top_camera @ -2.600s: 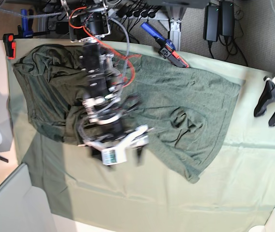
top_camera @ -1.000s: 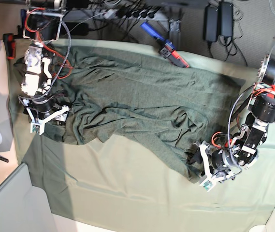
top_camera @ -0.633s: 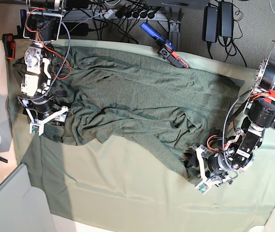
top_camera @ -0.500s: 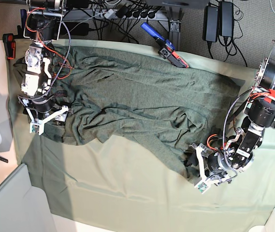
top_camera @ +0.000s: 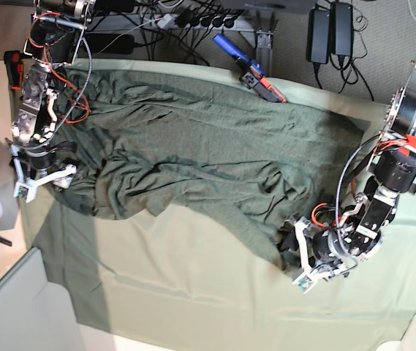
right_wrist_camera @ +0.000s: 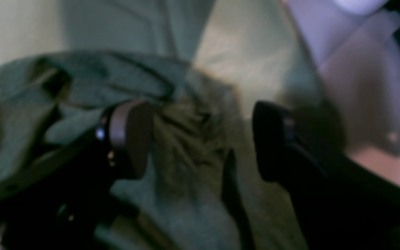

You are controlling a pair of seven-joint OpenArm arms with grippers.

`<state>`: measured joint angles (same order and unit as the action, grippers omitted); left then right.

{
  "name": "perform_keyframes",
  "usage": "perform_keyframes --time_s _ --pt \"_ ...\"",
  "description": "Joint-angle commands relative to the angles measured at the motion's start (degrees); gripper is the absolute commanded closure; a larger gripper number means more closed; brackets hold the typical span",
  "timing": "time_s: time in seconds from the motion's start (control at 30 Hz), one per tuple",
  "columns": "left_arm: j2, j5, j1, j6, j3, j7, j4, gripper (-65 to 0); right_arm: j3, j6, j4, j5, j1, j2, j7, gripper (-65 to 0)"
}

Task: Fold the T-shirt properly
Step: 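Grasp the shirt's side edge with the left gripper near the hem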

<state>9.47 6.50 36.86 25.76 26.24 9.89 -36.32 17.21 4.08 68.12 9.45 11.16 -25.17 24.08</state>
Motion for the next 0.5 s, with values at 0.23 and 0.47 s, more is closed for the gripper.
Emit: perform_keyframes --time_s 0.23,0.47 --pt "-0.11 0.09 1.84 0.59 -0.11 0.68 -0.63 -41.9 0.5 5.9 -13.94 1.07 10.05 -2.58 -3.72 -44.1" --pt "0.09 0.07 1.81 0.61 -0.11 0.68 -0.63 -39.8 0.44 8.22 -19.93 1.03 13.09 -2.6 -5.27 -44.0"
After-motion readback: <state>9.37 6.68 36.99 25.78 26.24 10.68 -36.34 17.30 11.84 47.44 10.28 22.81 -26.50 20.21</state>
